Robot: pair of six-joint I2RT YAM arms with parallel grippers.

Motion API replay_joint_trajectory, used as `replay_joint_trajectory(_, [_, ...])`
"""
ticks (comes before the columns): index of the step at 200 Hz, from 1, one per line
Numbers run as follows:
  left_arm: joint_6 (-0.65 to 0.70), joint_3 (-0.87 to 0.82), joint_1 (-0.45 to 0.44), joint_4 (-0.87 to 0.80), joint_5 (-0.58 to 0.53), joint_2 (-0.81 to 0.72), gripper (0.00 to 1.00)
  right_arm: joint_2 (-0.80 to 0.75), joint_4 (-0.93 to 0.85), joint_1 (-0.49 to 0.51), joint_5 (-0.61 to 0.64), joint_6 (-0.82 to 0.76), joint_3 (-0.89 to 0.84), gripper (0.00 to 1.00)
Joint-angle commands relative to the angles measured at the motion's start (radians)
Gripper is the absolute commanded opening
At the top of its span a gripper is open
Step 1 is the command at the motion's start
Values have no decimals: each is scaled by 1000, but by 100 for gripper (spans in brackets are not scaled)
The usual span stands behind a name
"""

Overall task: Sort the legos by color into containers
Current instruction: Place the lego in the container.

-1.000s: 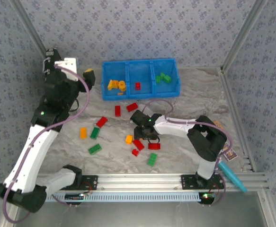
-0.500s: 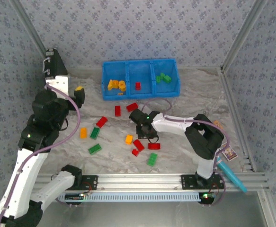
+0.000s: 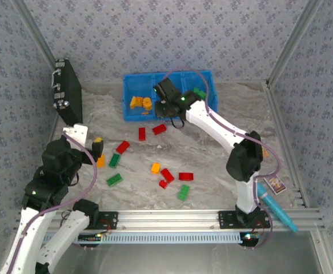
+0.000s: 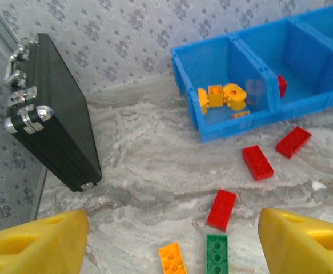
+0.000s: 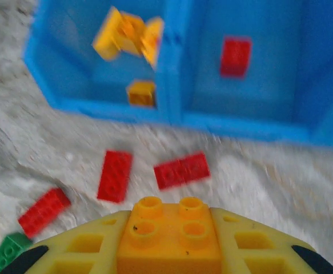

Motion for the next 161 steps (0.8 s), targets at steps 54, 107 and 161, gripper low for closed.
replay_joint_trajectory(54, [-34, -66, 4, -103, 74, -66, 81, 469, 22, 19, 46, -269, 566, 33])
replay_joint_trajectory(107, [-204, -82, 4, -119, 53, 3, 82, 562, 132, -8, 8, -332, 608, 36])
replay_joint_trajectory(161, [-302, -57, 4, -153, -21, 107, 89, 585, 150, -19, -32, -342, 606, 52])
